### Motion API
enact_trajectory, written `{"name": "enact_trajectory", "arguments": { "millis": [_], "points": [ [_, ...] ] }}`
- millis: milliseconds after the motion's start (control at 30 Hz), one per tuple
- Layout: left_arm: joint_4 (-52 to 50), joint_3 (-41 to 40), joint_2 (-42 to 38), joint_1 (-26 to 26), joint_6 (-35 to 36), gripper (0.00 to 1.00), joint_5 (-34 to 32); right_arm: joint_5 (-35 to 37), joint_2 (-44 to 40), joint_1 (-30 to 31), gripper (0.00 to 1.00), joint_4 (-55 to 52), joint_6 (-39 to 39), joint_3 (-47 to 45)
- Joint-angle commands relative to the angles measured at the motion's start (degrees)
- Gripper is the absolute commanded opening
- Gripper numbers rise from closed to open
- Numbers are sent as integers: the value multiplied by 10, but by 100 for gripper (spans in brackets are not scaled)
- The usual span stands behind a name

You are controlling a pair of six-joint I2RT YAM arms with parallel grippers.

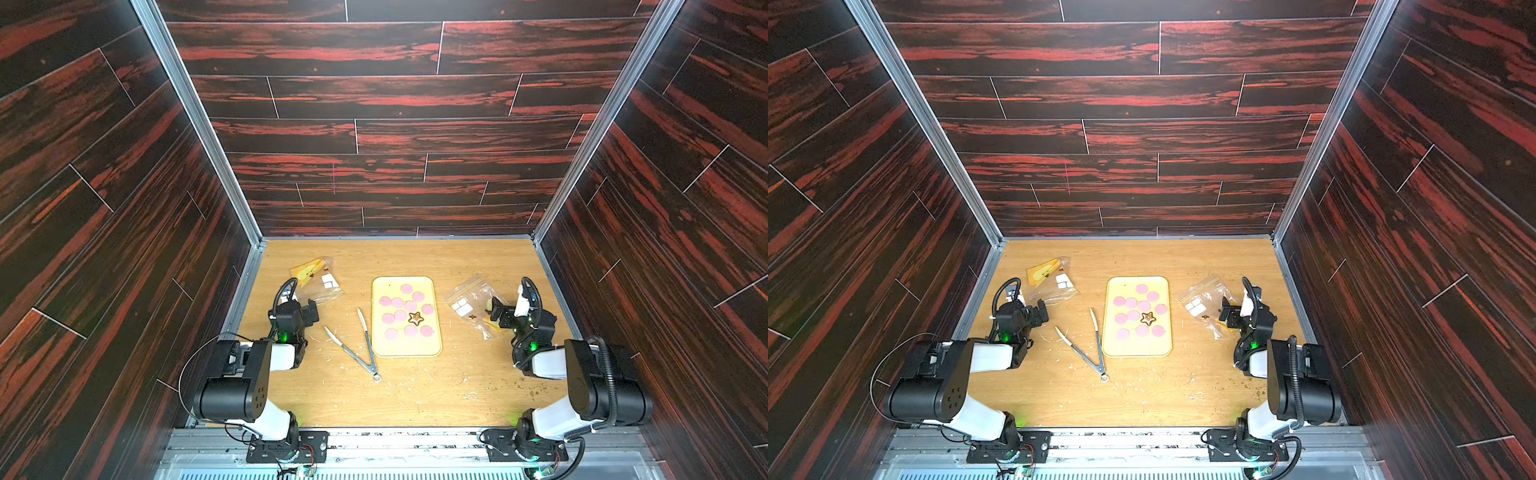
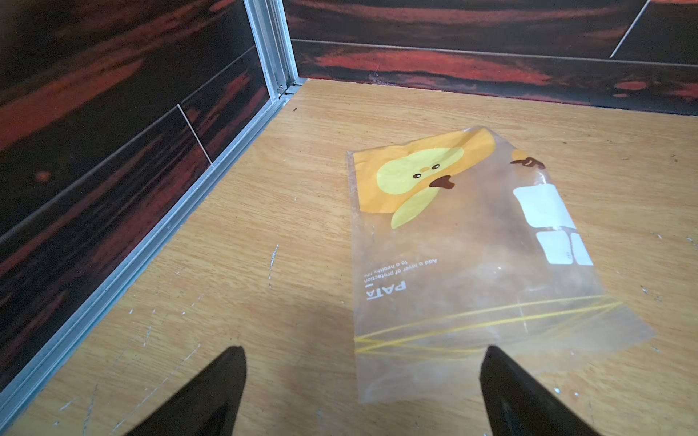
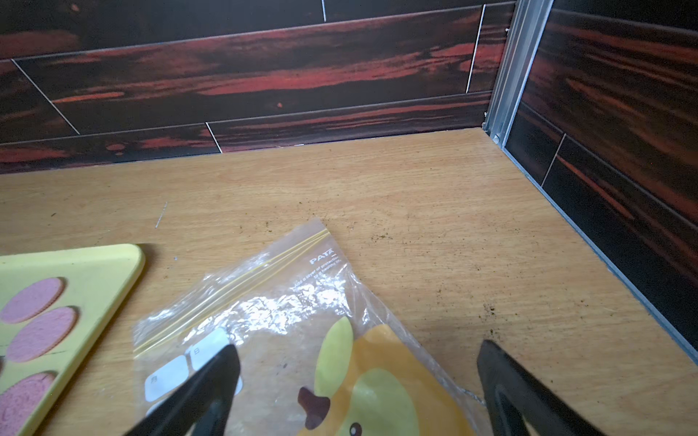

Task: Put the cookies into a resealable bag to prevent moisture
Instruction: Pick up the ziploc bag from the center of the board.

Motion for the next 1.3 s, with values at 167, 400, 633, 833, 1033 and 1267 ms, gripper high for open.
{"name": "enact_trajectory", "arguments": {
  "millis": [167,400,633,833,1033,1267],
  "points": [
    [8,10,-10,4,-1,99,2,-4,6,-3,98,19,5,8],
    [-247,98,-138,4,-34,99,-60,-26,-79,-3,98,-64,-2,13],
    [-498,232,-154,4,-110,99,-38,-101,-198,4,98,-206,38,44],
    [-648,335,-89,9,-100,99,8,-181,-248,51,98,-394,51,125],
    [-719,446,23,50,-107,98,95,-227,-231,134,98,-535,44,205],
    [-878,670,232,101,-91,91,188,-188,-182,233,98,-598,34,277]
  ]
}}
